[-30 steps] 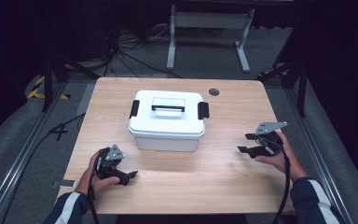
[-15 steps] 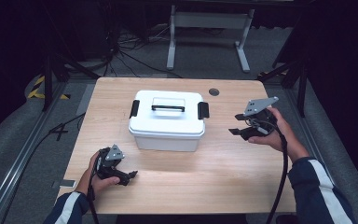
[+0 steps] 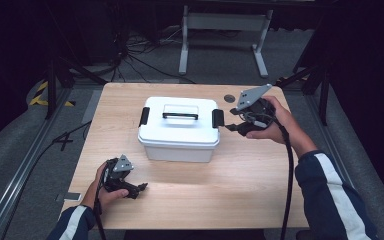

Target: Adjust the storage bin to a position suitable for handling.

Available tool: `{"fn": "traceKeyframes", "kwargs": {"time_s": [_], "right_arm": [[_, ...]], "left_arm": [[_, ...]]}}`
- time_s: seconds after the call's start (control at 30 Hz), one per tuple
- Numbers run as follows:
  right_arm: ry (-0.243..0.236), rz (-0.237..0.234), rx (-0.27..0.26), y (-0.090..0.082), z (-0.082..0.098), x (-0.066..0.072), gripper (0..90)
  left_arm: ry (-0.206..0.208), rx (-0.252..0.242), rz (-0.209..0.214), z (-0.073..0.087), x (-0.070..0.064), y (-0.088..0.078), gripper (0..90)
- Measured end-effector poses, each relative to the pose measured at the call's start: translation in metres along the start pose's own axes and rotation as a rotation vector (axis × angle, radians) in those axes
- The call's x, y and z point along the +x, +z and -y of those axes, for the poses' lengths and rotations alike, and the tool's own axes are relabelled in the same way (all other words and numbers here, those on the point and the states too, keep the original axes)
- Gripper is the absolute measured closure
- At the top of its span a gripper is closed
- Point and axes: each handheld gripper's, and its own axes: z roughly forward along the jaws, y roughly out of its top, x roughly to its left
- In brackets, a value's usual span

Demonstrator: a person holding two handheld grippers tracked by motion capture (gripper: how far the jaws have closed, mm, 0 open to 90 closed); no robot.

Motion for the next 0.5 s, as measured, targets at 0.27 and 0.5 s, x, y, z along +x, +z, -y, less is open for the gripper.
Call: {"fn": "traceKeyframes", "kwargs": {"time_s": [0.27,0.5], "right_arm": [[-0.089,-0.037,0.013,0.022,-0.044,0.004,50.0],[-0.125,-0.055,0.041,0.040,-0.066,0.006,51.7]], "left_arm": [[0.000,0.000,0.000,0.000,0.000,0.000,0.4],[-0.007,-0.005,0.004,0.000,0.001,0.001,0.2]]}}
